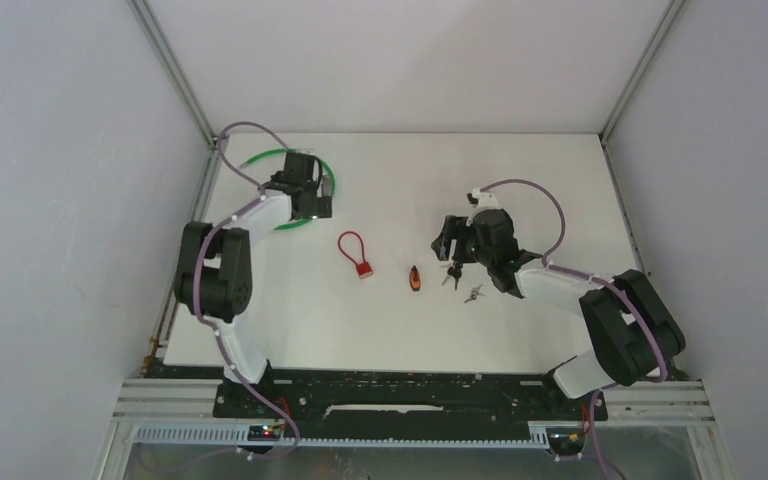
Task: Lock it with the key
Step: Pick up the lock from the center of the board.
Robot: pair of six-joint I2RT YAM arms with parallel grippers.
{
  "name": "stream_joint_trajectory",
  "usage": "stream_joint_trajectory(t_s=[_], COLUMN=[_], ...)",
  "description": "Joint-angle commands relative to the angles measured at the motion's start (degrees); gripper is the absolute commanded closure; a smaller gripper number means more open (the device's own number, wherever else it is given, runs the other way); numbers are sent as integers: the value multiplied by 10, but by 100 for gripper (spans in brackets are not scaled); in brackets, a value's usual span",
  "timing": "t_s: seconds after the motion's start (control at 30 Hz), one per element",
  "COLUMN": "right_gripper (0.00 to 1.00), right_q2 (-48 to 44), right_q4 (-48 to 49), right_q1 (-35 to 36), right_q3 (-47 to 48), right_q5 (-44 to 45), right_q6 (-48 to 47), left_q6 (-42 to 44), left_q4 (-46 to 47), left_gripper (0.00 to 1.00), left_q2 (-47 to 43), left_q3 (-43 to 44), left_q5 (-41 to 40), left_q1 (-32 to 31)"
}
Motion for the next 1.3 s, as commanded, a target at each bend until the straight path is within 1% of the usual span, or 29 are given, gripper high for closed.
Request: stream_joint_trajectory(t_s=[0.0, 0.1, 0.2, 0.3, 0.43, 0.53, 0.67, 0.73, 0.8, 0.87, 0.9, 0.93, 1.07, 1.1, 1.13, 1.2, 1.27], right_gripper=[27, 27, 27, 27, 27, 27, 27, 27, 27, 27, 28, 27, 28, 28, 28, 28, 28], right_q2=[7, 6, 6, 9, 10, 12, 14, 15, 17, 18, 19, 19, 19, 21, 21, 21, 22], right_q4=[14, 14, 16, 19, 22, 24, 25, 25, 27, 27, 28, 29, 29, 29, 29, 29, 29], right_q1=[-4, -5, -6, -7, -10, -12, -16, -18, -19, -22, -22, -23, -27, -27, -28, -28, -30], right_q3=[23, 22, 23, 23, 23, 23, 23, 22, 23, 23, 23, 23, 22, 23, 23, 23, 23], right_q5=[-27, -33, -37, -42, -48, -53, -60, -62, -67, -70, -72, -73, -77, -78, -78, -79, -79], right_q6=[-7, -8, -7, -5, -1, 3, 7, 9, 11, 14, 15, 17, 20, 20, 21, 23, 25], left_q6=[42, 55, 60, 66, 79, 86, 100, 101, 101, 100, 100, 100, 108, 115, 116, 113, 107], left_q4=[-104, -146, -167, -193, -244, -271, -341, -329, -328, -327, -328, -325, -318, -318, -320, -316, -308], left_gripper=[0, 1, 1, 6, 15, 18, 14, 12, 13, 22, 29, 32, 39, 40, 43, 55, 74], left_q2=[76, 129, 155, 178, 218, 250, 297, 292, 292, 293, 292, 291, 280, 280, 279, 278, 277], left_q3=[140, 197, 241, 274, 317, 346, 409, 404, 404, 405, 404, 401, 387, 386, 387, 387, 387], left_q5=[41, 32, 37, 46, 104, 146, 127, 104, 99, 114, 124, 130, 89, 89, 95, 105, 125], left_q1=[11, 11, 11, 12, 12, 10, -4, -11, -14, -15, -17, -21, -50, -56, -62, -71, -77])
